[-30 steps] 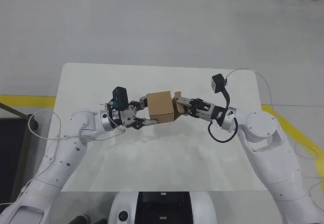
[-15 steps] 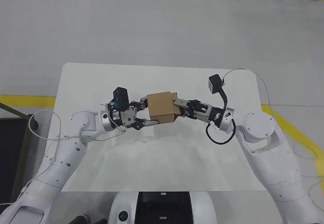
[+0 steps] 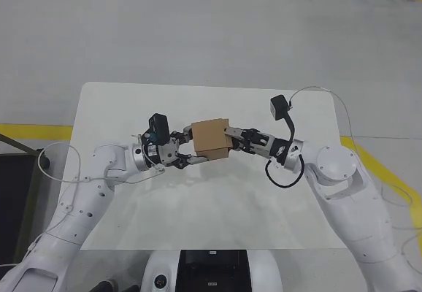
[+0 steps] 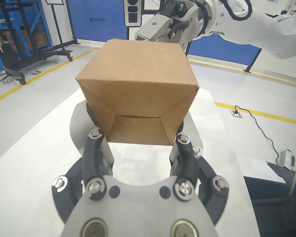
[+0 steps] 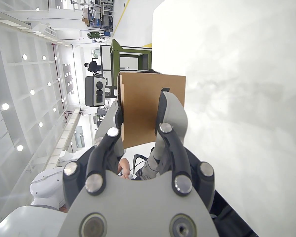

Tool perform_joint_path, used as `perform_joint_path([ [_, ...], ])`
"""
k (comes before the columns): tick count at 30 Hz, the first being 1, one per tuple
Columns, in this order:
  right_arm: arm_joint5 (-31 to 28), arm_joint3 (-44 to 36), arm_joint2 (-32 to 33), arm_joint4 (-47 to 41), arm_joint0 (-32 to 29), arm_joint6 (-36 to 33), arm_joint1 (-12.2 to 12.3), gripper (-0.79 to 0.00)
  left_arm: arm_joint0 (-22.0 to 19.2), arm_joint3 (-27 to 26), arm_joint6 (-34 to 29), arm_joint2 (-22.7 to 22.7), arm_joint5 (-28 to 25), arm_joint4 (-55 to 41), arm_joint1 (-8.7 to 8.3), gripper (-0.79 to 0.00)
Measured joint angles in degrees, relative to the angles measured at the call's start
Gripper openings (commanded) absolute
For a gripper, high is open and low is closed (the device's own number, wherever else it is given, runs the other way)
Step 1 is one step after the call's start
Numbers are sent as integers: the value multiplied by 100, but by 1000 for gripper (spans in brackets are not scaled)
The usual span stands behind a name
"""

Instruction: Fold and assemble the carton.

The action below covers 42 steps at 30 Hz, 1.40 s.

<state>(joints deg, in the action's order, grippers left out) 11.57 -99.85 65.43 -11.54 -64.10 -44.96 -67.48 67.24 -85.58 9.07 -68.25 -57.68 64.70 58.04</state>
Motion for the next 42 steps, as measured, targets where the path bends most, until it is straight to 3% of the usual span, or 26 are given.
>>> perform_joint_path([
  [3, -36, -43, 12, -42, -31, 50, 1, -403, -5, 20, -18, 11, 10, -8, 4, -529],
  [42, -183, -246, -92, 54, 17, 314, 2, -400, -75, 163, -252, 112, -33, -87, 27, -585],
])
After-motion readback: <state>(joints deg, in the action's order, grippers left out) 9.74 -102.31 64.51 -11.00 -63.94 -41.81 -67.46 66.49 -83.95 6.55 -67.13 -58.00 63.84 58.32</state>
